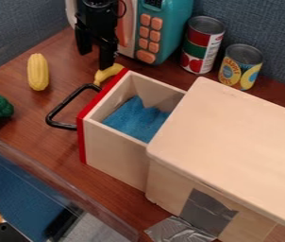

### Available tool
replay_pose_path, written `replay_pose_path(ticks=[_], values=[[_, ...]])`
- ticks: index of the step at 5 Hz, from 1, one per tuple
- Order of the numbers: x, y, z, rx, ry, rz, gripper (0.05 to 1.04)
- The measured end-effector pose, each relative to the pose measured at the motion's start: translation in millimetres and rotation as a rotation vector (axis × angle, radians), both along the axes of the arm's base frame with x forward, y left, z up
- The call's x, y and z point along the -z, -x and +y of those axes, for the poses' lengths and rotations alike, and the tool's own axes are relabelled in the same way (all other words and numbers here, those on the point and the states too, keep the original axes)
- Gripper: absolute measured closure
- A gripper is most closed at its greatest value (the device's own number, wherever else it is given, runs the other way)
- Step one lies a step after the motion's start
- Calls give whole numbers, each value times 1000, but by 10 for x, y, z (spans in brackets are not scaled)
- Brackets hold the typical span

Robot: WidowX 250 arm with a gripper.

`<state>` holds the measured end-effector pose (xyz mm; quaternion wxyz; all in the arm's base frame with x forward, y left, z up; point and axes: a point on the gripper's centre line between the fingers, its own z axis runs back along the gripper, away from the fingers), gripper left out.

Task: Put the banana in the drawer

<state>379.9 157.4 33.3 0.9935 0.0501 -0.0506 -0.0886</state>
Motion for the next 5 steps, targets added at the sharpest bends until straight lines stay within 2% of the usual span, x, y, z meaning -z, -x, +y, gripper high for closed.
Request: replay_pose_path(ticks=[2, 3, 5], values=[[84, 14, -144, 24, -4, 10, 84], [129, 39, -137, 20, -18, 11, 133], [226, 127, -156, 22, -18, 32, 708]])
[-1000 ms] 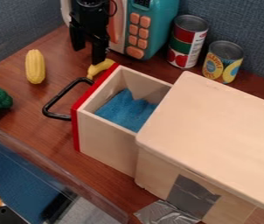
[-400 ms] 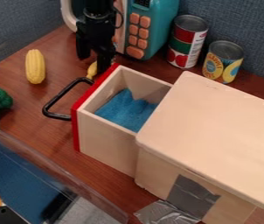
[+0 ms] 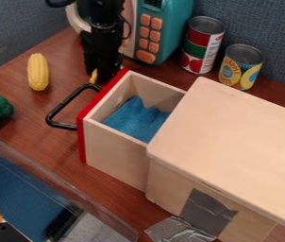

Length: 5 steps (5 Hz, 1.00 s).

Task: Put the banana in the drawer

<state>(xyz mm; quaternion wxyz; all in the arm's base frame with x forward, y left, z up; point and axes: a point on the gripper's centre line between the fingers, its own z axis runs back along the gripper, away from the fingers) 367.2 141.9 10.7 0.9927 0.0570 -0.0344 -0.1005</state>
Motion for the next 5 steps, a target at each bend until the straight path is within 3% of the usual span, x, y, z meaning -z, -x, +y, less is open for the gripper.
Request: replay_pose_path(ticks=[1, 3, 4, 5], values=[[-104, 58, -45, 7, 22, -11, 735], [-790, 216, 16, -8, 67, -147, 735], [-1008, 305, -21, 11, 70, -185, 735], [-1091, 433, -185, 68, 90, -191, 735]])
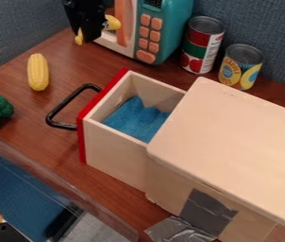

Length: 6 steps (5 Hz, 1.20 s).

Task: Put the banana in the drawer

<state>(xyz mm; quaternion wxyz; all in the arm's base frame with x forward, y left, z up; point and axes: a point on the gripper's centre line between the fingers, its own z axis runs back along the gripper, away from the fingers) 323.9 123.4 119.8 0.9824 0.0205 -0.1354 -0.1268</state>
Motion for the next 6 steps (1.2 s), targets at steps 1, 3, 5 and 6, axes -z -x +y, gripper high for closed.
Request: replay_pose_path(ticks=[1, 3, 5, 6], values=[[-136, 160, -351, 106, -1, -21, 735], [-277, 570, -866, 263, -18, -61, 735], [-28, 764, -1068, 323, -67, -20, 735], [141, 763, -1093, 321, -72, 16, 735]])
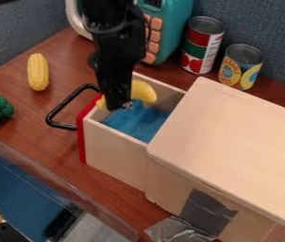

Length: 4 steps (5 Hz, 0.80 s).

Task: Put the banana in the drawer

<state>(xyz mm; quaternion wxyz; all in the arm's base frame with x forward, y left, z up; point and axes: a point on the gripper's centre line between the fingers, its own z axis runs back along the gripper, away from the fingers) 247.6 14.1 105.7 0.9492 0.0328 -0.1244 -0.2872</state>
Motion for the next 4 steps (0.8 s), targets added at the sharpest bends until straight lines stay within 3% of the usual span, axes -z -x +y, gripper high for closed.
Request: replay_pose_path(ticks=[1, 2, 3, 4], values=[[163, -58, -51, 13, -17, 23, 735], [212, -97, -55, 7, -23, 20, 668], [194, -106, -64, -4, -31, 19, 354], [-31, -118, 102, -45, -36, -29, 100]])
